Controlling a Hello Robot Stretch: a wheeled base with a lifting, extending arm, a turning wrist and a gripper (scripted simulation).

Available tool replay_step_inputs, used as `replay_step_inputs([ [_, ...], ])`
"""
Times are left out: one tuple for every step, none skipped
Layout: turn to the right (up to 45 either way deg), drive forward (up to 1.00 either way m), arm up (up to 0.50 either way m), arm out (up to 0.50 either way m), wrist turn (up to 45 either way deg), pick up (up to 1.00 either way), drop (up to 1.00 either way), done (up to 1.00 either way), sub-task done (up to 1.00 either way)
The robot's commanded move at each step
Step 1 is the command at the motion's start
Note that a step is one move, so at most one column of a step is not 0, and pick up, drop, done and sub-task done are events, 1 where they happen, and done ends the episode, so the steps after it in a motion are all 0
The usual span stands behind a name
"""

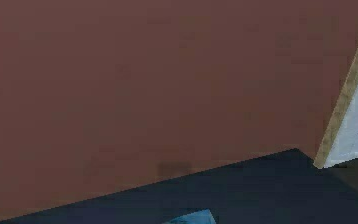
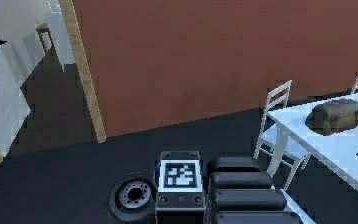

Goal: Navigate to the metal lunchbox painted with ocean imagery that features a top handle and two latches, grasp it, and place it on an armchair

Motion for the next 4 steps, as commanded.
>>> replay_step_inputs([
  [0.0, 0.05, 0.0, 0.0, 0.0, 0.0, 0.0, 0.0, 0.0],
  [45.0, 0.0, 0.0, 0.0, 0.0, 0.0, 0.0, 0.0, 0.0],
  [6.0, 0.0, 0.0, 0.0, 0.0, 0.0, 0.0, 0.0, 0.0],
  [0.0, 1.0, 0.0, 0.0, 0.0, 0.0, 0.0, 0.0, 0.0],
])
